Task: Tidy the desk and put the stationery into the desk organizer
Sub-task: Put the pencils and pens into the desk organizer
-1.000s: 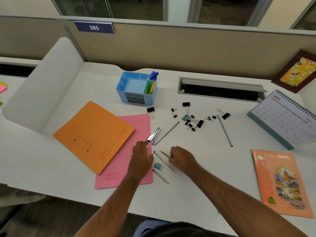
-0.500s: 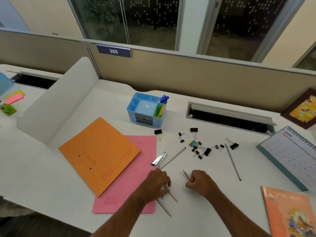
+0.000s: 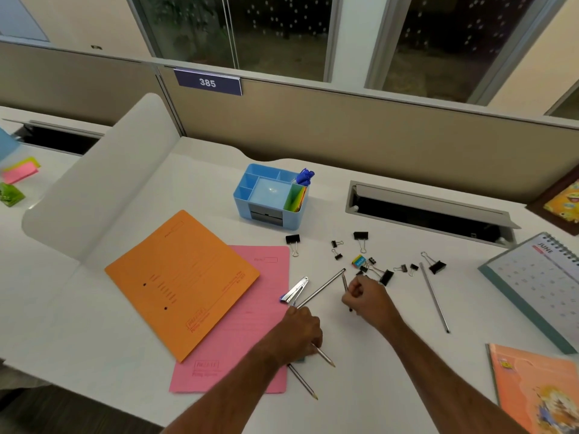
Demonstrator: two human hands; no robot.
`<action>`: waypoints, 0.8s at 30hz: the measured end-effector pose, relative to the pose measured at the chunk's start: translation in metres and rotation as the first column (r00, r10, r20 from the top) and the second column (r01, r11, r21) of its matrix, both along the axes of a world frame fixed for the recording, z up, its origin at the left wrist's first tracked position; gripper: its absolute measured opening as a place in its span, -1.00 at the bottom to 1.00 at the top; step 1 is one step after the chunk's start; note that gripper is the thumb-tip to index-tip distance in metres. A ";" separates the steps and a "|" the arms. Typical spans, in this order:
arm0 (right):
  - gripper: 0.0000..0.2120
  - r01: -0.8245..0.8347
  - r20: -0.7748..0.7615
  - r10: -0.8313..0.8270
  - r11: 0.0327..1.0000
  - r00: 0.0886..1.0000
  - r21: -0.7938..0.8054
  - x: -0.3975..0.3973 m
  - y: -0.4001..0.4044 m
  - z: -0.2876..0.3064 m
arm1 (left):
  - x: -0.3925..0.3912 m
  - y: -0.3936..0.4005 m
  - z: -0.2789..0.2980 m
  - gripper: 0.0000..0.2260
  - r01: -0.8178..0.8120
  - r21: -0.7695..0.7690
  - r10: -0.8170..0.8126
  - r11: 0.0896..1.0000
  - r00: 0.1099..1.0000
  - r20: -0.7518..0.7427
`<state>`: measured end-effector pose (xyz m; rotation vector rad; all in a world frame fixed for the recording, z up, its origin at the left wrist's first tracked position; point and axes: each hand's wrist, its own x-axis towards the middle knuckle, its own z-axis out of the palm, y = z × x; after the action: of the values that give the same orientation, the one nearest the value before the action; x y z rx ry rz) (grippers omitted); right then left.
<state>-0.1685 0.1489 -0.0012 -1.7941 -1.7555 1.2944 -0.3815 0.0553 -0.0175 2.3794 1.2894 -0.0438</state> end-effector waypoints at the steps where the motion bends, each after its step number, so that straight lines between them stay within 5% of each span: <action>1: -0.87 -0.009 -0.034 0.009 1.000 0.999 0.016 -0.004 0.005 0.002 | 0.002 0.002 0.000 -0.88 0.028 0.022 -0.027 0.999 0.999 -0.025; 7: -0.78 -0.050 -0.168 0.066 0.994 0.984 0.100 -0.039 0.043 0.021 | 0.018 0.004 -0.007 -0.91 0.295 0.169 -0.250 0.940 0.936 -0.246; 15: -0.83 -0.069 -0.178 0.106 0.976 0.978 0.205 -0.093 0.102 0.056 | 0.026 0.026 0.008 -0.84 0.397 0.114 -0.355 0.911 0.893 -0.278; 19: -0.90 -0.100 -0.184 0.143 0.969 0.972 0.225 -0.116 0.130 0.076 | 0.025 0.029 0.013 -0.90 0.295 0.149 -0.274 0.944 0.950 -0.148; 24: -0.91 -0.123 -0.184 0.186 0.944 0.965 0.308 -0.137 0.172 0.095 | -0.002 0.036 0.025 -0.88 -0.034 0.194 -0.015 0.980 0.969 0.246</action>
<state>-0.3050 0.3211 0.0941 -1.3294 -1.8829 1.1580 -0.3832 0.0915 0.0078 2.4461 1.2348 0.3886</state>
